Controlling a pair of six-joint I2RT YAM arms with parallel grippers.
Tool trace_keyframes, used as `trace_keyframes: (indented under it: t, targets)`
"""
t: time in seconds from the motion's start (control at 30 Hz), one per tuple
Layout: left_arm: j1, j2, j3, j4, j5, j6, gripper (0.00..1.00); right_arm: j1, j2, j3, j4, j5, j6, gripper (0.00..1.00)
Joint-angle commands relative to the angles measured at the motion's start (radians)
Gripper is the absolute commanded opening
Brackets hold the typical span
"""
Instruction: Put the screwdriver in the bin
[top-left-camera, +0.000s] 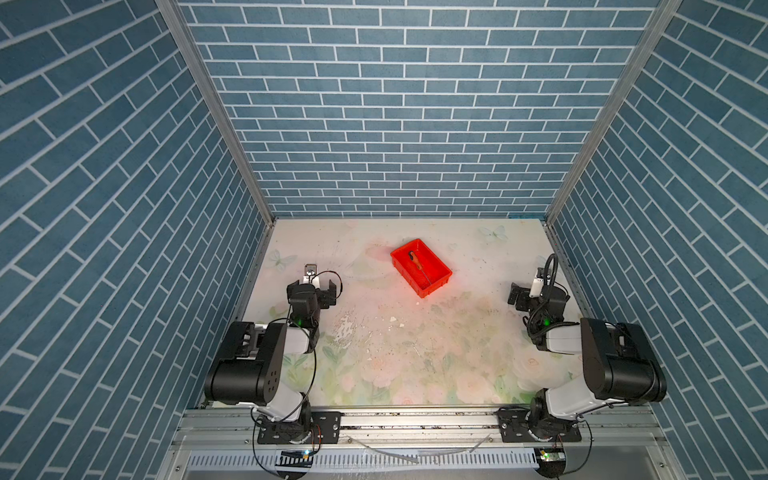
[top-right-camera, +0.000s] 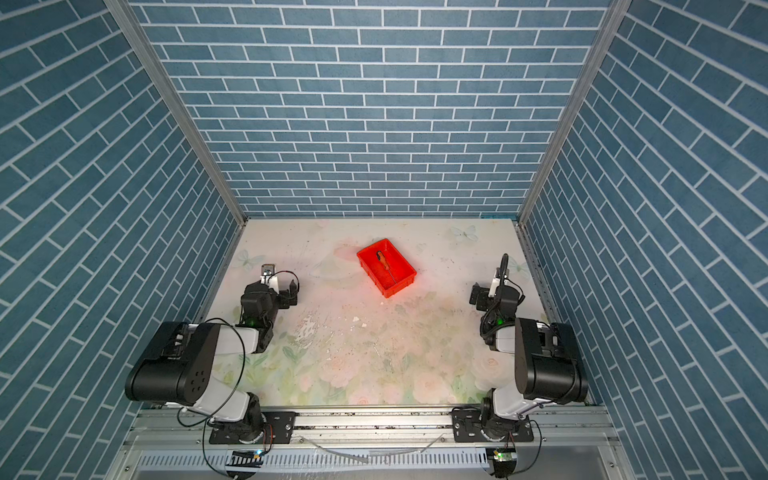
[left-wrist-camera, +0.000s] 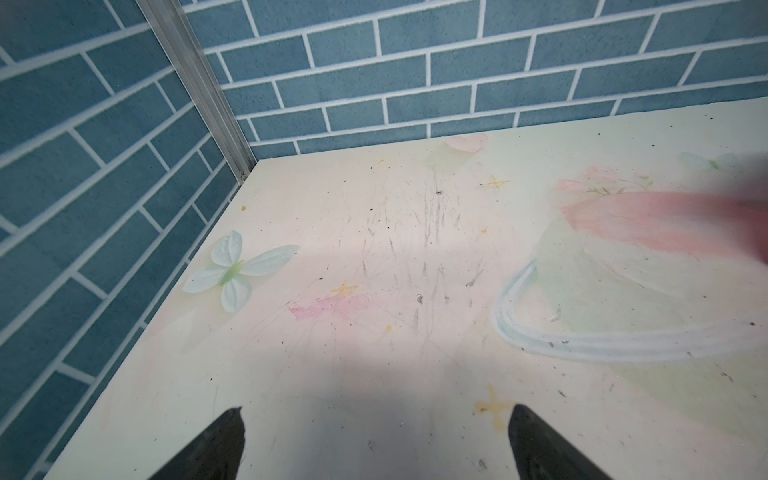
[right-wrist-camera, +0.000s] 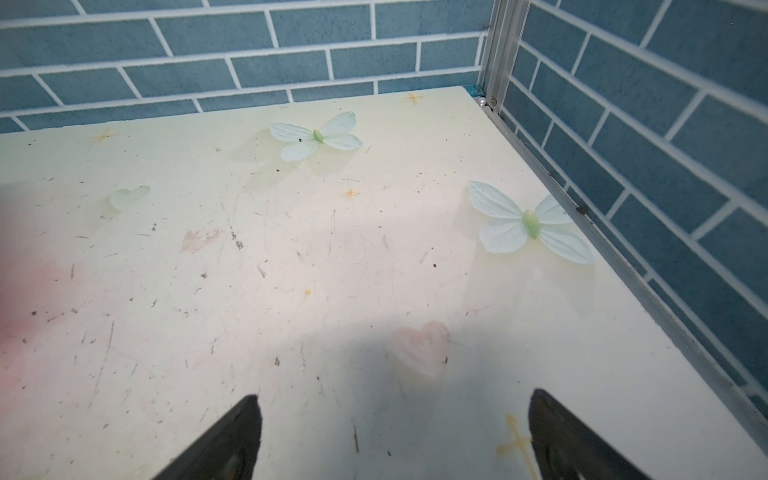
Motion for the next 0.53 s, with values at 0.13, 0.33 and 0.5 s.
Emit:
trace_keyframes:
  t: [0.13, 0.33, 0.5]
  targets:
    - [0.005, 0.001, 0.014, -0.001, -0.007, -0.004, 1.0, -0.002, 0.004, 0.031, 0.01, -0.001, 0.013, 0.98]
    - [0.005, 0.002, 0.016, -0.006, -0.006, -0.004, 1.0, 0.003, 0.003, 0.034, 0.004, 0.006, 0.01, 0.99]
    - [0.005, 0.002, 0.017, -0.006, -0.003, -0.004, 1.0, 0.007, 0.003, 0.03, 0.007, 0.012, 0.008, 0.99]
